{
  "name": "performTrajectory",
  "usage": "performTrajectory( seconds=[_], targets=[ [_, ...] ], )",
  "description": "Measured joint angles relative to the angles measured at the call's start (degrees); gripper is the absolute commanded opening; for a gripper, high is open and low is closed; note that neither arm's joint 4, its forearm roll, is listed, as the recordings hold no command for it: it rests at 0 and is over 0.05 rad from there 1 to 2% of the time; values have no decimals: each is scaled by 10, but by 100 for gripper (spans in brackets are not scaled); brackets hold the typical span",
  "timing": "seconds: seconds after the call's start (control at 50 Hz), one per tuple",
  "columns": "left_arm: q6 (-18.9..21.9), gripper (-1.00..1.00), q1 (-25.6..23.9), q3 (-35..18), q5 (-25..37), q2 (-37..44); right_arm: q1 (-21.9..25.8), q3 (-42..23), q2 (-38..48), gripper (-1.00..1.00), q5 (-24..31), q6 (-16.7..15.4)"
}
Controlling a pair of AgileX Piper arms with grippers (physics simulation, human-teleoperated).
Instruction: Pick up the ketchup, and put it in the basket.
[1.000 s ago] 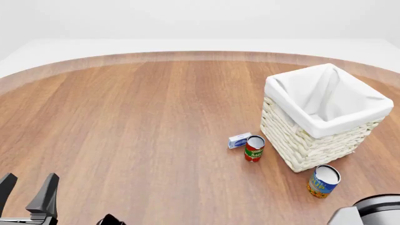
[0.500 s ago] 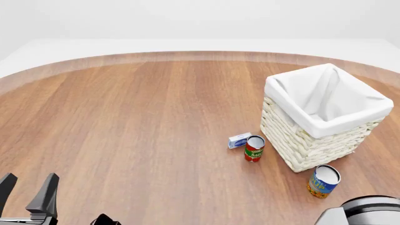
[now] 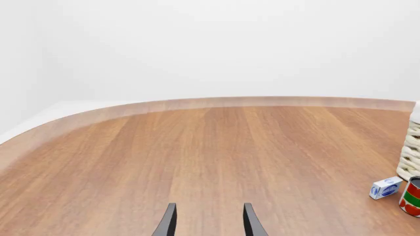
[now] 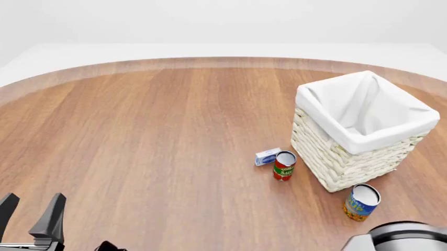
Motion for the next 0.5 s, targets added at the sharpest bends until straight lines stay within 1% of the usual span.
performTrajectory(
  seconds=[0.5],
  targets=[
    [0,100,0,0,0,0,-4,-33,24,100,15,-1]
  ],
)
